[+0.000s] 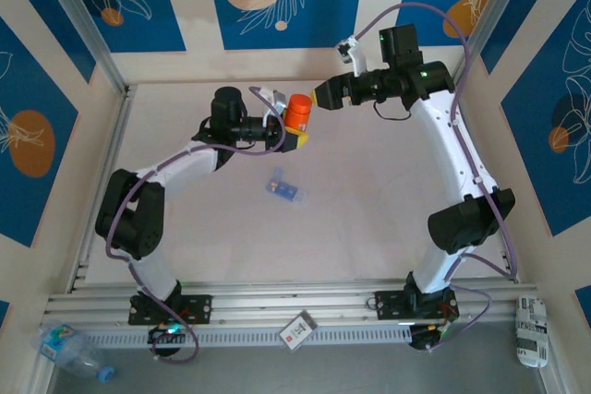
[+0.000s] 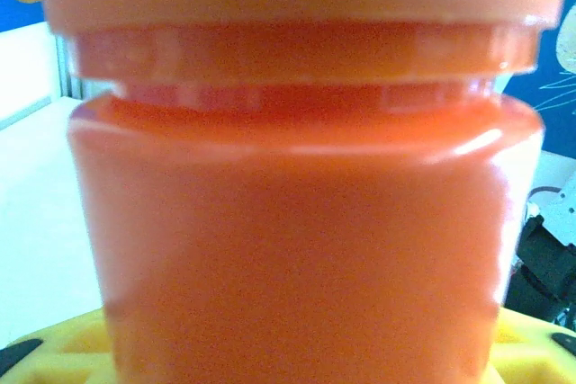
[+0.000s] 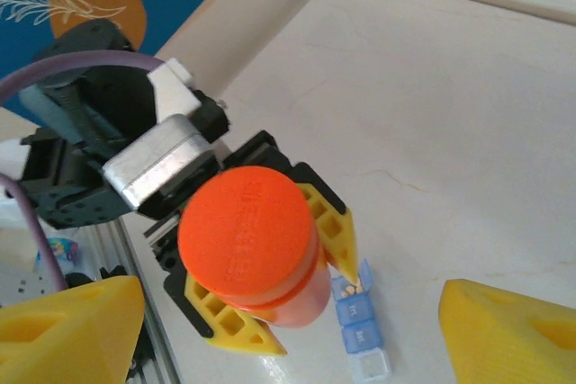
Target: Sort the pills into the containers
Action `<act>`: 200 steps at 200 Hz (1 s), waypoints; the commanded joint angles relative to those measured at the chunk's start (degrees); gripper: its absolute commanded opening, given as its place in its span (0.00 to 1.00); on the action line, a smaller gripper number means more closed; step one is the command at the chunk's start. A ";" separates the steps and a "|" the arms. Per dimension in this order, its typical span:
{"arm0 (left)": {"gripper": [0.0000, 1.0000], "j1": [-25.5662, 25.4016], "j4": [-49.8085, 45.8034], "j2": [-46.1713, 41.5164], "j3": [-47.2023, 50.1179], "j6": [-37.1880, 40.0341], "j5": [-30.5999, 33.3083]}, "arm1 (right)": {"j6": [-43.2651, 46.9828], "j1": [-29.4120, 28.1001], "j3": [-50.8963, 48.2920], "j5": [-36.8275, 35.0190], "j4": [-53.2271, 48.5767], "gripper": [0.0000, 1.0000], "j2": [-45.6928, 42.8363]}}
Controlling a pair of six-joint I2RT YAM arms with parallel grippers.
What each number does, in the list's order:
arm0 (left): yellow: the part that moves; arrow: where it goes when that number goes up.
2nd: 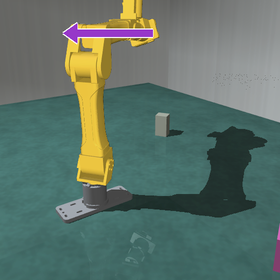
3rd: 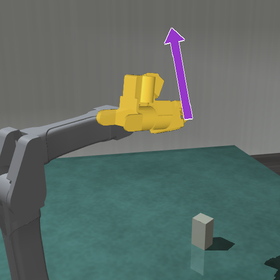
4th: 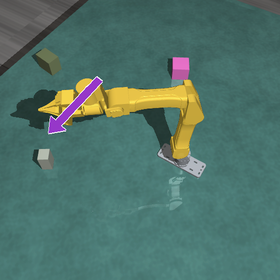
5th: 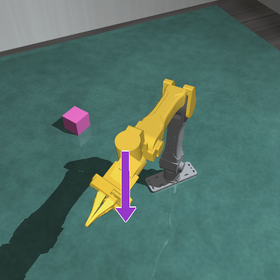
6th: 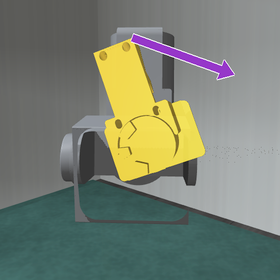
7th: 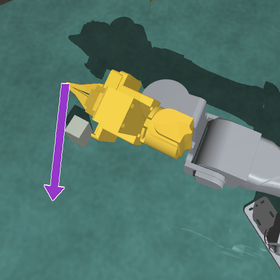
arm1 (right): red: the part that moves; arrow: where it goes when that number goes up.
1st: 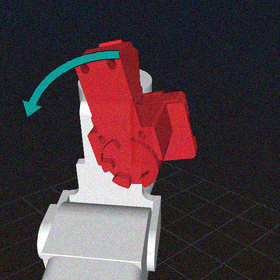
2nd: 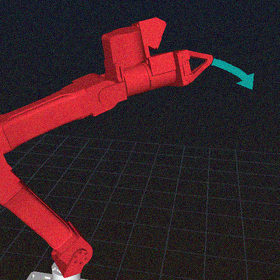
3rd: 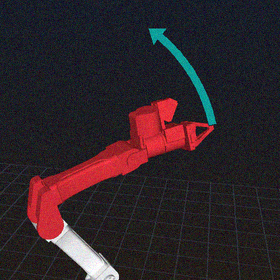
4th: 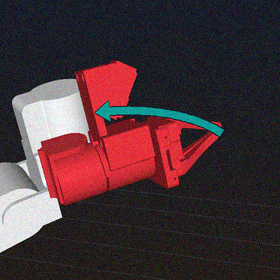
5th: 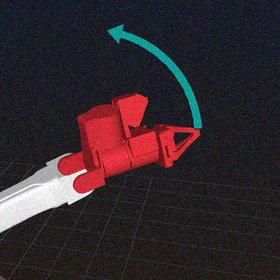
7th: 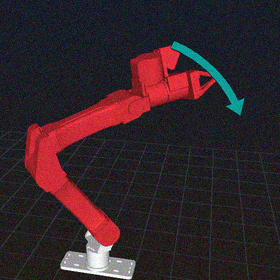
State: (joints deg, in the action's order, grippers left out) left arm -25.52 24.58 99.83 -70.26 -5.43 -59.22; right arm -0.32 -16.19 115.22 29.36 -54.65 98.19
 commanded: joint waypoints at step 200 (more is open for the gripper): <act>0.00 0.20 -8.57 -2.37 -3.00 6.22 -7.31 | 12.53 -6.94 13.10 -3.66 -16.71 0.66 11.11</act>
State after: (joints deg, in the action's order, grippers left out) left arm -25.50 15.40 99.81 -71.05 -0.91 -64.05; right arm 11.66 -22.72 127.20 25.06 -69.97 108.51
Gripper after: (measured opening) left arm 0.538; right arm 0.687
